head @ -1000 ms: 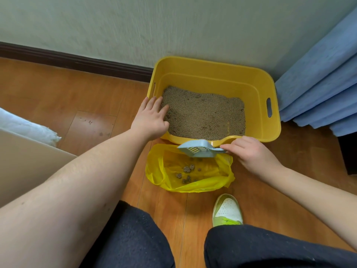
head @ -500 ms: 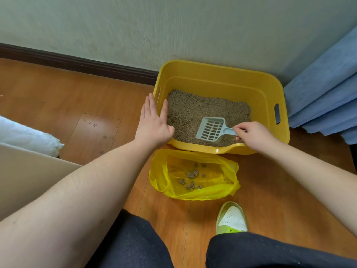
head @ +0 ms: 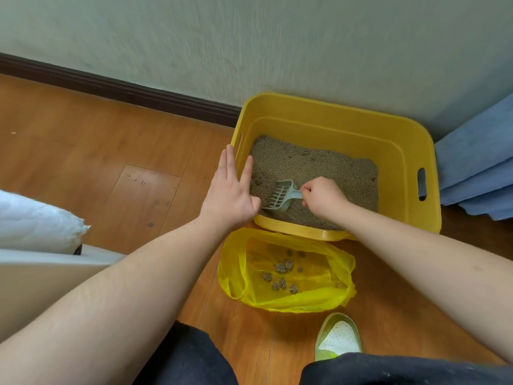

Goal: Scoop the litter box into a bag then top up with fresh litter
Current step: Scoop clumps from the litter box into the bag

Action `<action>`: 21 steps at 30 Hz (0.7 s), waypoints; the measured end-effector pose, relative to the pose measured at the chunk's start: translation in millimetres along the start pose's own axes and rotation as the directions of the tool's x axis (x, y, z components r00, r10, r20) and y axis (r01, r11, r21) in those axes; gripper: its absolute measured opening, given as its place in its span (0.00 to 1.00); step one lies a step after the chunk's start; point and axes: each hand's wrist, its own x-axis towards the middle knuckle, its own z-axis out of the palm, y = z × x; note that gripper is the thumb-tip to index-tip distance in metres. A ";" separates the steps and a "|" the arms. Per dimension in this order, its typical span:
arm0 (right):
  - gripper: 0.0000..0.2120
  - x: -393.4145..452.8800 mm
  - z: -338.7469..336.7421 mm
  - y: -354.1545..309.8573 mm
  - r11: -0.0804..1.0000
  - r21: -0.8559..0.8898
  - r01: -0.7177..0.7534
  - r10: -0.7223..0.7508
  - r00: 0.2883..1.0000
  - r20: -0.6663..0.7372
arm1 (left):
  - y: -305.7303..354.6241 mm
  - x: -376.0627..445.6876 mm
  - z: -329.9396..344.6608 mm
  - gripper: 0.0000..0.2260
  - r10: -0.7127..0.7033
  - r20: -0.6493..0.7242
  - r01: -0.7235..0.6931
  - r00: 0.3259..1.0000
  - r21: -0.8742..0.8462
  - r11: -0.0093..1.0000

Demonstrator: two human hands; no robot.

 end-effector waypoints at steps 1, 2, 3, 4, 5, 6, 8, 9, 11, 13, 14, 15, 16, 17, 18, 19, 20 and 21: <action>0.16 4.3 3.7 -2.4 1.000 0.031 0.001 0.000 1.000 -0.009 | -0.2 0.1 0.7 0.37 0.003 -0.008 -0.003 1.000 -0.003 1.000; 0.15 8.1 7.4 -3.3 0.998 0.066 0.000 0.001 1.000 -0.016 | -0.3 0.1 1.6 0.37 0.007 -0.019 -0.007 1.000 -0.007 1.000; 0.14 11.8 10.7 -3.2 0.995 0.103 -0.002 0.004 1.000 -0.020 | -0.5 0.1 2.6 0.37 0.010 -0.028 -0.011 1.000 -0.011 1.000; 0.14 15.0 14.0 -2.4 0.990 0.140 -0.006 0.009 1.000 -0.020 | -0.8 0.4 3.4 0.37 0.013 -0.034 -0.013 0.999 -0.013 1.000; 0.14 18.2 17.8 -0.4 0.982 0.189 -0.018 0.021 1.000 -0.014 | -1.0 0.6 4.1 0.37 0.013 -0.034 -0.014 0.999 -0.015 1.000; 0.13 20.7 21.5 2.5 0.968 0.248 -0.042 0.044 0.999 -0.003 | -1.2 0.9 4.3 0.37 0.012 -0.031 -0.013 0.999 -0.020 1.000; 0.13 27.0 27.7 9.0 0.922 0.372 -0.110 0.110 0.994 0.023 | -1.2 1.5 4.0 0.37 0.010 -0.023 -0.010 1.000 -0.027 1.000; 0.13 31.0 29.5 11.8 0.896 0.422 -0.140 0.138 0.990 0.035 | -1.2 1.6 3.9 0.37 0.010 -0.023 -0.011 1.000 -0.028 1.000; 0.13 40.1 30.5 14.9 0.868 0.471 -0.157 0.155 0.987 0.042 | -1.5 1.6 3.8 0.37 0.010 -0.024 -0.011 1.000 -0.031 0.999; 0.13 48.8 29.2 16.8 0.863 0.486 -0.136 0.140 0.990 0.030 | -1.4 1.4 4.1 0.37 0.009 -0.031 -0.010 0.999 -0.042 0.999; 0.13 52.5 28.6 17.6 0.863 0.491 -0.121 0.127 0.992 0.021 | -1.4 1.4 4.5 0.37 0.009 -0.036 -0.010 0.999 -0.044 0.999; 0.12 55.2 28.3 19.1 0.867 0.487 -0.104 0.112 0.994 0.012 | -1.4 1.4 4.8 0.37 0.009 -0.041 -0.010 0.999 -0.042 0.999; 0.12 57.2 27.9 21.0 0.874 0.477 -0.089 0.096 0.995 0.010 | -1.5 1.3 4.9 0.37 0.007 -0.045 -0.009 0.999 -0.041 0.999; 0.12 59.3 27.6 23.6 0.879 0.470 -0.084 0.084 0.996 0.022 | -1.5 1.4 5.3 0.37 0.006 -0.045 -0.008 0.999 -0.041 0.999; 0.12 61.4 27.3 26.3 0.878 0.471 -0.087 0.073 0.996 0.047 | -1.5 1.6 5.5 0.37 0.005 -0.044 -0.007 0.999 -0.040 0.999; 0.12 63.4 27.1 29.0 0.875 0.476 -0.090 0.061 0.995 0.077 | -1.7 1.7 5.8 0.37 0.006 -0.043 -0.008 0.999 -0.036 0.999; 0.12 65.1 26.9 31.6 0.868 0.487 -0.092 0.047 0.993 0.104 | -1.7 1.5 5.8 0.37 0.009 -0.044 -0.011 0.999 -0.030 0.999; 0.12 66.6 26.7 33.9 0.861 0.501 -0.091 0.034 0.992 0.122 | -1.9 1.4 5.4 0.37 0.013 -0.047 -0.014 0.999 -0.026 1.000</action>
